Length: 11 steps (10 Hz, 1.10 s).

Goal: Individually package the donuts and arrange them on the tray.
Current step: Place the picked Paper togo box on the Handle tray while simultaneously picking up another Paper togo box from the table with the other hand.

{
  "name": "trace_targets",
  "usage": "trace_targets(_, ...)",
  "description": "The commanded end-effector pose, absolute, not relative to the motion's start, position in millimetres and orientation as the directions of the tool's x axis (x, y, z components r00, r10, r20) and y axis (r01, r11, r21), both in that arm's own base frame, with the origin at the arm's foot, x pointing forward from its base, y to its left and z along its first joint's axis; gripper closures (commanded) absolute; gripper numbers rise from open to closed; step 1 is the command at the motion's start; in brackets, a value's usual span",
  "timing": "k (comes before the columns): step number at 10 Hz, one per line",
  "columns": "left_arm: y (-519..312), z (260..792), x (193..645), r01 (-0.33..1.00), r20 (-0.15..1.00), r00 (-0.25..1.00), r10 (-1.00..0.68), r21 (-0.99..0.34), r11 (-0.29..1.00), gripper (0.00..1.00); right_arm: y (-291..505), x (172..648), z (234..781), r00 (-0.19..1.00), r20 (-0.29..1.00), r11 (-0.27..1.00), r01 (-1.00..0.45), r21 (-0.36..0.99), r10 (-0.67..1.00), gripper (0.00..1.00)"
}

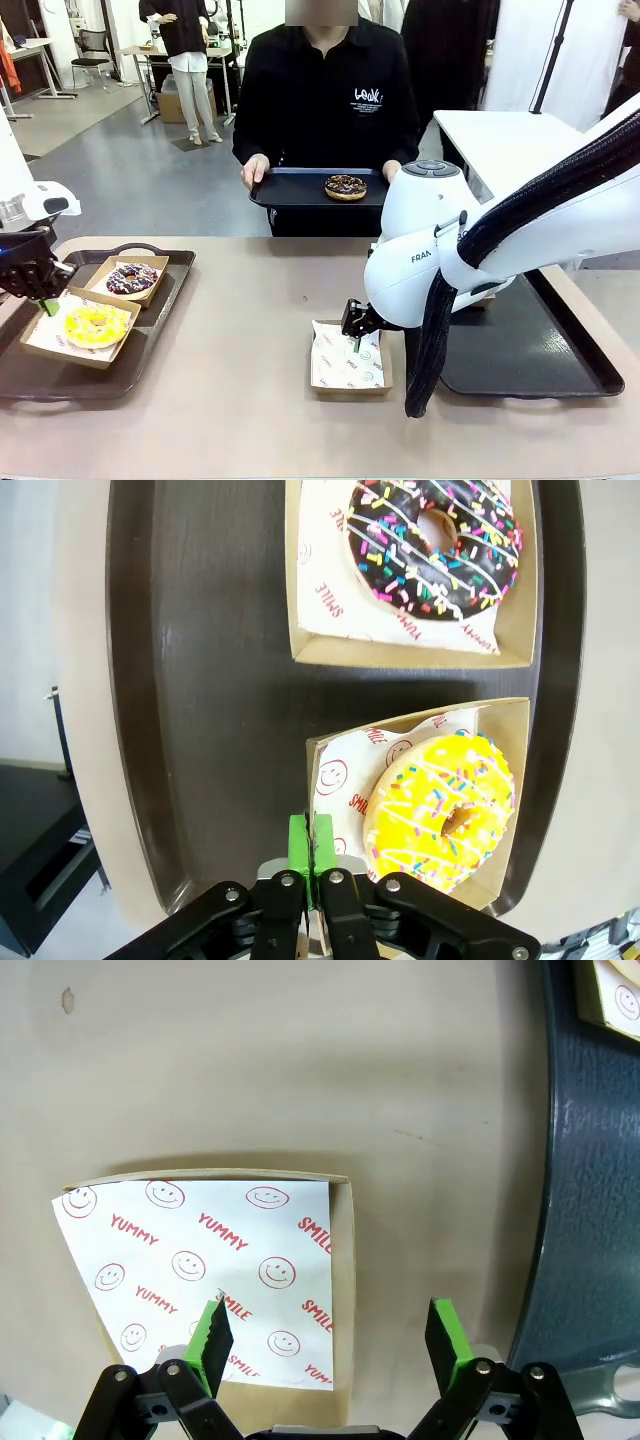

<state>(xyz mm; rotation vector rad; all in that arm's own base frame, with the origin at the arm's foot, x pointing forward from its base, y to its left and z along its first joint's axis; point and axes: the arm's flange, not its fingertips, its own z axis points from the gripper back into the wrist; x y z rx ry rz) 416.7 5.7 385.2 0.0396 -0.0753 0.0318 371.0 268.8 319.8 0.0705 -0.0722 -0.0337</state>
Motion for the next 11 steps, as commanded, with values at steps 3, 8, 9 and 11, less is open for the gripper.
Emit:
trace_targets(3,1,376,415,-0.064,0.114,0.992,0.055,0.073,0.995,0.99,273,378,317,0.995,0.091,0.998,0.026,0.056,-0.031,0.0)
trace_targets(8,1,371,415,-0.071,0.132,0.99,0.059,0.092,0.993,0.99,275,379,310,0.997,0.076,0.999,0.03,0.04,-0.033,0.0)
trace_targets(9,1,368,416,-0.077,0.135,0.989,0.063,0.103,0.992,0.99,276,380,308,0.997,0.072,0.999,0.032,0.037,-0.034,0.0)
trace_targets(11,1,365,418,-0.08,0.134,0.989,0.065,0.112,0.991,0.99,276,381,307,0.997,0.071,0.999,0.037,0.032,-0.039,0.0)
